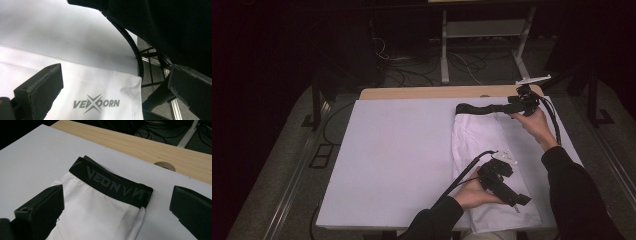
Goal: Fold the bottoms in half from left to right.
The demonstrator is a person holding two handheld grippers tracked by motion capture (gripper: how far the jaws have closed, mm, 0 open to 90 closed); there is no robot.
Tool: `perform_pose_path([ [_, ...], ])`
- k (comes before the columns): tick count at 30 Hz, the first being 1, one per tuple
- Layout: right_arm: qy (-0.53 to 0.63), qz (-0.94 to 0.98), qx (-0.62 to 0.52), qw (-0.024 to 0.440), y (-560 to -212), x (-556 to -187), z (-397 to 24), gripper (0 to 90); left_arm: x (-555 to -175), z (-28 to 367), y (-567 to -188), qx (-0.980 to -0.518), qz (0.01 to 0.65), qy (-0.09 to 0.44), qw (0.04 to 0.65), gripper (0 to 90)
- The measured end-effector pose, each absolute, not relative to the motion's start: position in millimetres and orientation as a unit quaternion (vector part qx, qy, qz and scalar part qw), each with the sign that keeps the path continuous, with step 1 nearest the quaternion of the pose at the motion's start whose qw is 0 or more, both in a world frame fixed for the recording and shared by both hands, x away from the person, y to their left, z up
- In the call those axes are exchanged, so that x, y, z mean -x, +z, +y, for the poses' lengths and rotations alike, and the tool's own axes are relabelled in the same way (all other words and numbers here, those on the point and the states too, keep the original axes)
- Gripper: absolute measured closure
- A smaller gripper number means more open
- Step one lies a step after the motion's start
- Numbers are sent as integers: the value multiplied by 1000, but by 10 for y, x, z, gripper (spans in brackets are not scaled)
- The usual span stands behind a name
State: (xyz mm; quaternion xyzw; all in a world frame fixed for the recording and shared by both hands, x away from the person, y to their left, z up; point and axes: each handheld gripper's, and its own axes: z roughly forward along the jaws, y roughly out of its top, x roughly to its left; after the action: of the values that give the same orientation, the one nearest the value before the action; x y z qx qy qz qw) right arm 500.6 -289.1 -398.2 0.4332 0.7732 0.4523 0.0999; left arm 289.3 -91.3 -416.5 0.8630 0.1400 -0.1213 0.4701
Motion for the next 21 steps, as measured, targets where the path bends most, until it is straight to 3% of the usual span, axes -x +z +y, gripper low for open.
perform_pose_path([
  [21, 461, 766, -434, 114, -3941, -4689, -2974, 0, -3087, -553, -4058, -855, 166, -86, 484, 0],
])
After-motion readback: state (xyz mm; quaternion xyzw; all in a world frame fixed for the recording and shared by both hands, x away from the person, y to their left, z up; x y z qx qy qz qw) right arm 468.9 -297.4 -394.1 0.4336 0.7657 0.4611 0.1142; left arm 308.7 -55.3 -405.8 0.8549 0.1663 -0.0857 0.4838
